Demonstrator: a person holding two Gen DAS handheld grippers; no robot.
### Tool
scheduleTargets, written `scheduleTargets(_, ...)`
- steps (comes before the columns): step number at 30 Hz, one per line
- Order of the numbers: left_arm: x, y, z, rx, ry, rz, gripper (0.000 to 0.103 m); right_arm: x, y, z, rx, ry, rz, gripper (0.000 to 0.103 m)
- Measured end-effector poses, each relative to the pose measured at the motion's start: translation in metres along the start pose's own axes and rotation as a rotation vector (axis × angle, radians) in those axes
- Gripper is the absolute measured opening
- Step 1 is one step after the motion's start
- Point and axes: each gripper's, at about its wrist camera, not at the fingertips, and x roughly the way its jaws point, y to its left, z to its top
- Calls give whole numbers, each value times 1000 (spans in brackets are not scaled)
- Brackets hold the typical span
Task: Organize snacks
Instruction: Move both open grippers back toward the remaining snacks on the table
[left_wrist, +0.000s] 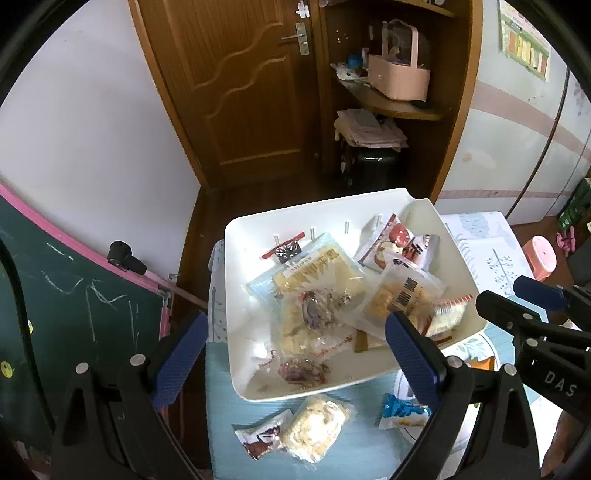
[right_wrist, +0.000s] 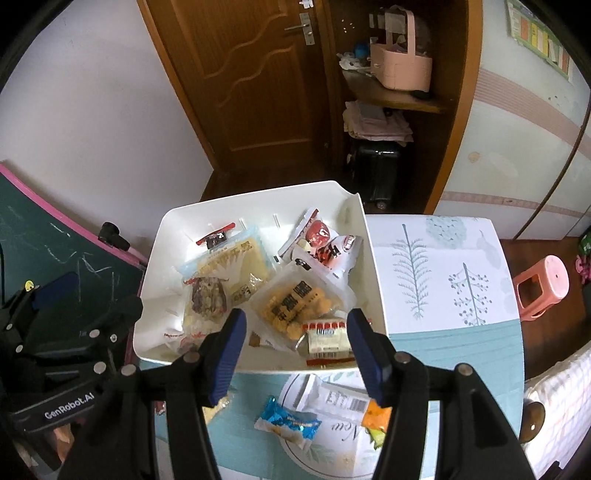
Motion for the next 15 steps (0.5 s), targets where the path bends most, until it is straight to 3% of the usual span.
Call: scheduleTargets(15,-60,-18,-36,-32,-64,-17,96,-47,-26,-46,14,-28,46,57)
